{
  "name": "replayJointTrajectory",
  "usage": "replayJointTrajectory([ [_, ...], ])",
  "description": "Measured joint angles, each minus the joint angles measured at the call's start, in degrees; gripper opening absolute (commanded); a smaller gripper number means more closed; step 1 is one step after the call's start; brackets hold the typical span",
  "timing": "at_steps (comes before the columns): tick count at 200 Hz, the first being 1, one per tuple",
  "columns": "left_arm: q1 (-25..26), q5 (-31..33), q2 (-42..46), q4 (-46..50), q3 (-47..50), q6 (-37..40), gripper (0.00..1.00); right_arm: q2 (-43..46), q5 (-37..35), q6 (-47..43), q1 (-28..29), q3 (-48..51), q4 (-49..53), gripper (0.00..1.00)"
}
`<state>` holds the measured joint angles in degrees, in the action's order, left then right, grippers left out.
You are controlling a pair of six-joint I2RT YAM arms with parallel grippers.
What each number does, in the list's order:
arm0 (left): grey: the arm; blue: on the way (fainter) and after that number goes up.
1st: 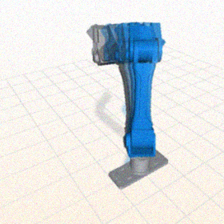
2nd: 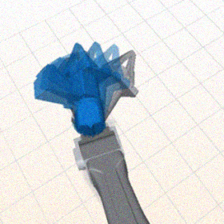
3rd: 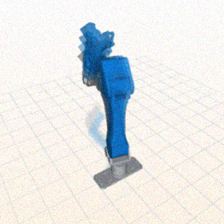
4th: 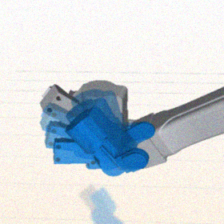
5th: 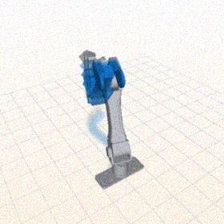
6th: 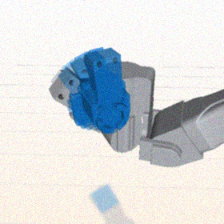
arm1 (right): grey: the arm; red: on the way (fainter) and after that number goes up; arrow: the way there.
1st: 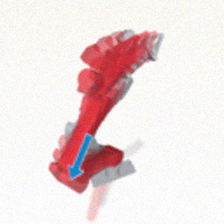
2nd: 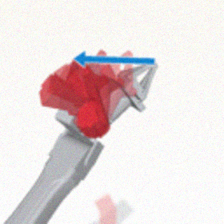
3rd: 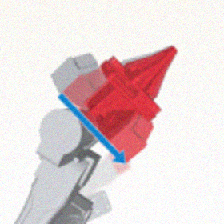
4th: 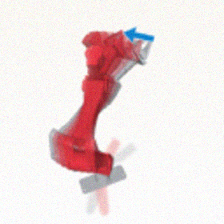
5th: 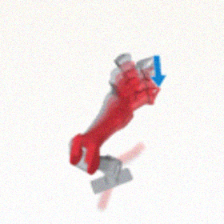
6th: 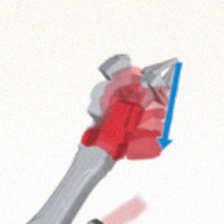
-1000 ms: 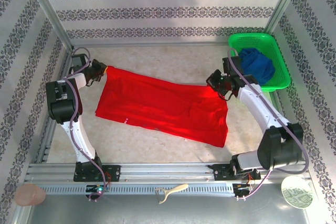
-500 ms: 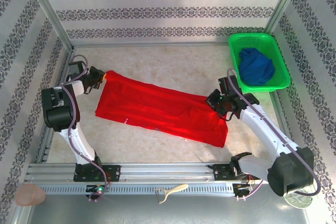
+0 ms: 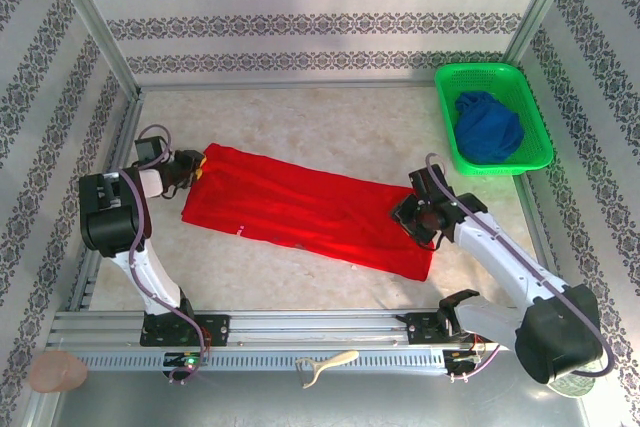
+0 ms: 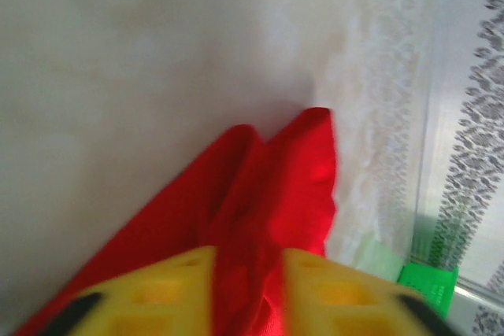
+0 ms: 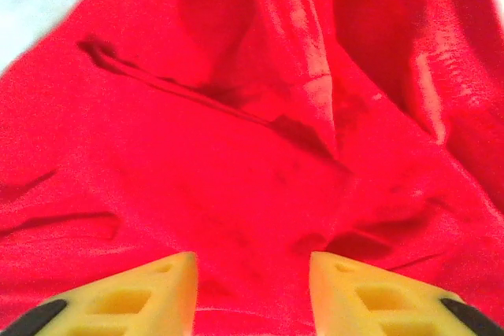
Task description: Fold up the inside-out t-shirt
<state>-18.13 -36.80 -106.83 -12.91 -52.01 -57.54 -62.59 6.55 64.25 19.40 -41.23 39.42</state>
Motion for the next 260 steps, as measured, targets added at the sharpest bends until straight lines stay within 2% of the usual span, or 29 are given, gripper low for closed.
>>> replayJointTrajectory([
  [12,-0.87,-0.11,1.01,0.07,1.2,-0.02,0.58,1.14,-1.05,0.42,-0.2,0.31,1.49,0.48],
  [21,-1.31,0.87,2.45,0.46,1.31,0.24,0.61,2.12,-1.44,0.37,-0.76,0.2,2.05,0.49],
  [51,-1.73,1.84,6.73,3.21,-2.82,3.17,0.6,-1.03,-1.18,-2.54,-4.68,-4.52,2.4,0.49],
  [76,0.13,0.55,5.68,6.43,-12.35,5.88,0.6,-13.88,1.29,-8.0,-5.9,-13.7,0.24,0.5],
  [105,6.54,-2.12,0.37,7.82,-22.49,8.15,0.6,-31.71,4.15,-15.04,-4.09,-26.58,-1.97,0.49],
  [139,11.69,-3.32,-6.29,11.82,-24.9,10.38,0.6,-45.03,5.14,-19.96,-0.61,-37.22,-2.56,0.49],
  [177,11.13,-2.14,-8.94,17.9,-24.06,13.68,0.6,-47.04,4.2,-21.94,0.98,-38.12,-1.07,0.5],
  [220,10.91,-1.55,-8.96,19.06,-23.45,16.04,0.6,-47.08,2.91,-23.26,1.03,-35.41,-0.57,0.47],
  [235,10.91,-1.31,-9.03,19.21,-23.1,16.63,0.6,-47.32,2.91,-24.0,1.03,-34.86,-0.26,0.38],
  [255,10.91,-0.94,-9.57,19.21,-22.6,17.05,0.59,-47.5,2.95,-24.59,1.07,-34.32,-0.26,0.03],
  [260,10.91,-0.85,-9.77,19.23,-22.45,17.07,0.6,-47.47,2.93,-24.96,1.14,-34.16,-0.17,0.0],
])
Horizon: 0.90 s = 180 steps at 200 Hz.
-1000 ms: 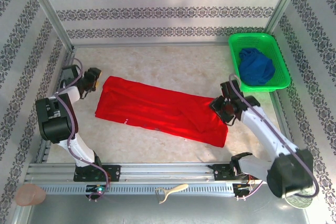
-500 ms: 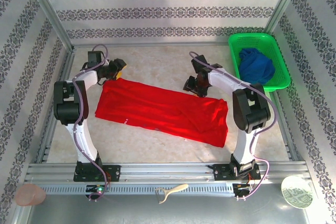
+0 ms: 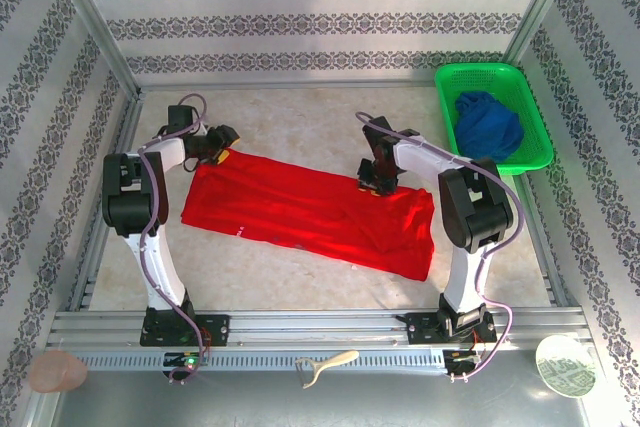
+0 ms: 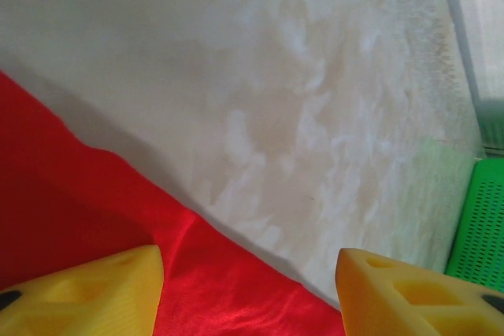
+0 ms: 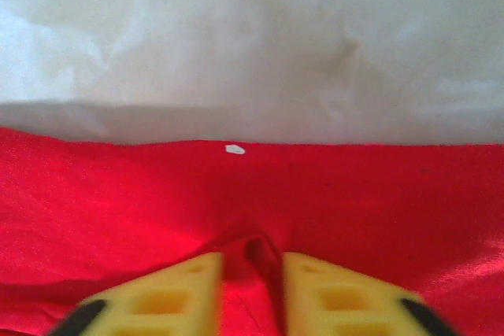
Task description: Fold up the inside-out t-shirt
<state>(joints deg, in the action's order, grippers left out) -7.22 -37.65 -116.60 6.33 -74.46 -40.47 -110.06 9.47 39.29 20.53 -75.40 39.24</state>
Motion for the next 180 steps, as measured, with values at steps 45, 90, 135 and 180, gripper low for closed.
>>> replayJointTrajectory([
  [45,-0.02,0.37,-0.61,-0.35,1.27,0.15,0.59,1.73,0.5,-0.28,0.26,3.02,-0.48,0.0],
  [90,-0.02,0.35,-0.61,-0.72,1.49,0.2,0.59,13.29,0.96,0.87,3.72,9.05,0.39,0.0],
  [135,-0.07,0.28,-0.55,-1.18,1.77,0.17,0.59,20.85,3.58,6.54,15.28,15.63,0.46,0.46],
  [180,-0.24,0.0,-0.48,-1.44,1.92,0.2,0.59,32.76,6.8,10.56,20.92,22.23,0.72,0.52],
])
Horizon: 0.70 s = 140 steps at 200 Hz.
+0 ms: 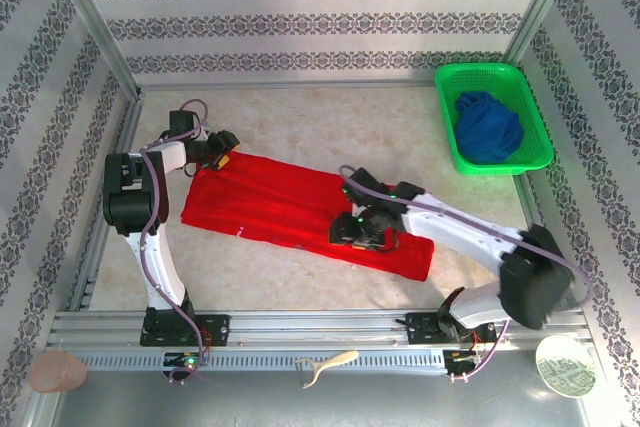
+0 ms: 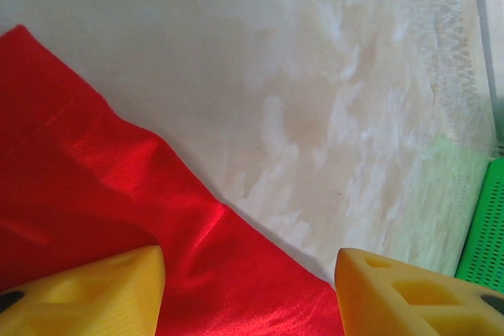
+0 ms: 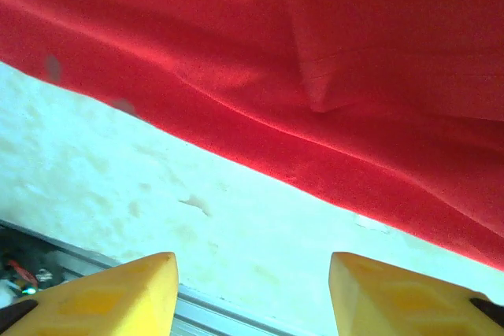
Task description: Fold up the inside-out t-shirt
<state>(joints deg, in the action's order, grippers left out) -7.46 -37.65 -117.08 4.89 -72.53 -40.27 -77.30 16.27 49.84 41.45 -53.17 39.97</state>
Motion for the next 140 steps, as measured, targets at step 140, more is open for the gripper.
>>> replayJointTrajectory([
  [140,-0.15,-0.28,0.59,-1.95,1.55,-0.92,0.59,-11.72,-10.16,0.2,-16.81,-0.94,1.51,0.49],
])
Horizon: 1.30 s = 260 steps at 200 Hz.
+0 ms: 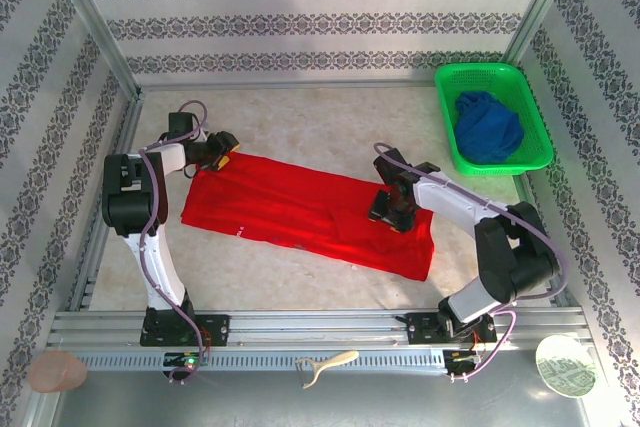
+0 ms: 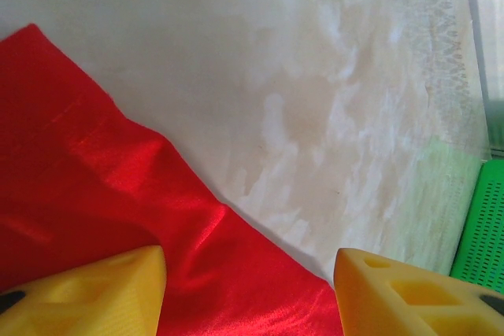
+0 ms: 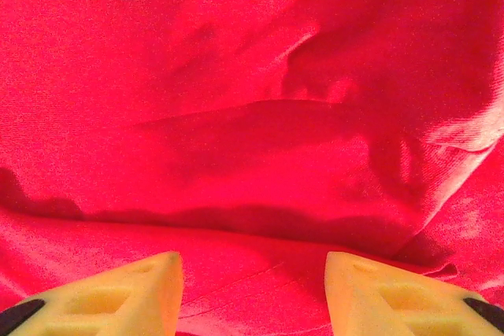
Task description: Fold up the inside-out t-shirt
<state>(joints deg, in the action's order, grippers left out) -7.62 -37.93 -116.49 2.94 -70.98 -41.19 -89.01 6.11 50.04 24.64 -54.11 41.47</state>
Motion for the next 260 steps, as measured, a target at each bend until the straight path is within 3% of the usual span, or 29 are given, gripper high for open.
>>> replayJointTrajectory([
  [16,0.0,0.0,0.0,0.0,0.0,-0.02,0.59,-1.09,-0.15,-0.39,0.39,-0.02,0.13,0.41],
  [32,0.0,0.0,0.0,-0.02,0.0,-0.07,0.59,-2.19,-0.33,-0.72,1.16,-0.02,0.13,0.12],
  [41,0.0,0.0,0.0,-0.02,0.0,-0.17,0.59,-2.56,-0.24,-0.7,1.66,-0.02,0.13,0.0],
  [82,0.0,0.0,0.0,-0.13,0.0,-0.31,0.59,-1.68,0.39,-0.87,3.17,0.68,0.46,0.0],
  [147,0.0,0.02,0.0,-0.37,0.0,-1.09,0.58,9.42,2.82,3.15,7.65,8.5,2.1,0.0],
  [182,0.0,0.0,0.0,-0.39,0.0,-1.29,0.59,10.97,4.44,5.57,9.01,11.28,4.22,0.37],
  [221,0.0,0.0,0.0,-0.37,0.0,-1.29,0.58,13.2,4.2,5.09,8.85,6.69,6.58,0.39],
  [260,0.0,-0.2,0.0,-0.37,-0.02,-1.31,0.58,5.38,4.11,2.49,8.98,-2.67,3.43,0.38],
])
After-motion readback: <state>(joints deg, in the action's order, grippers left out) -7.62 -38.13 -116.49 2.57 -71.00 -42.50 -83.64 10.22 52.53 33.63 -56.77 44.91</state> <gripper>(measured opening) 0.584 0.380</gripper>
